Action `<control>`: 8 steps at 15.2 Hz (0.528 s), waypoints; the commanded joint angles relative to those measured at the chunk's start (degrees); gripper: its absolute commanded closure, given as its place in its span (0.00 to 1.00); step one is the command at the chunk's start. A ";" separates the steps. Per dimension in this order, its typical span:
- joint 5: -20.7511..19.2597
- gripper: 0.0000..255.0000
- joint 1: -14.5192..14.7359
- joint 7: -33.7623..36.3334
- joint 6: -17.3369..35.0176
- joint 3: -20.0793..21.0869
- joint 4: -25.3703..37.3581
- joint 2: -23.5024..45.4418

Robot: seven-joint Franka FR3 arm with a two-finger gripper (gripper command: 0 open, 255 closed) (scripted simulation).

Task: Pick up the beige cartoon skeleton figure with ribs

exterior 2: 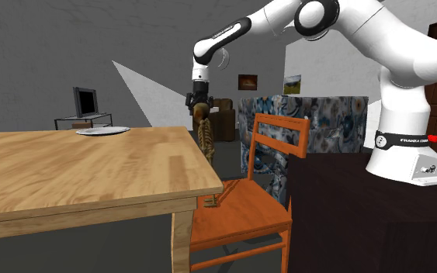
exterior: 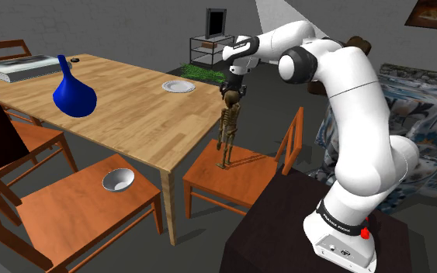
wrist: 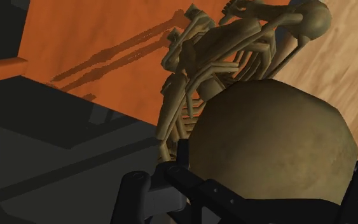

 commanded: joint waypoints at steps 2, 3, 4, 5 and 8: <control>-0.11 1.00 -1.70 -2.48 -0.77 -0.16 -3.57 0.89; -0.24 1.00 -1.73 -2.36 -1.29 -0.15 -3.38 0.54; -0.38 1.00 -1.77 -2.25 -1.82 -0.13 -3.17 0.20; -0.49 1.00 -1.79 -2.15 -2.37 -0.14 -2.93 -0.13; -0.69 1.00 -1.76 -1.88 -4.06 -0.33 -2.12 -1.03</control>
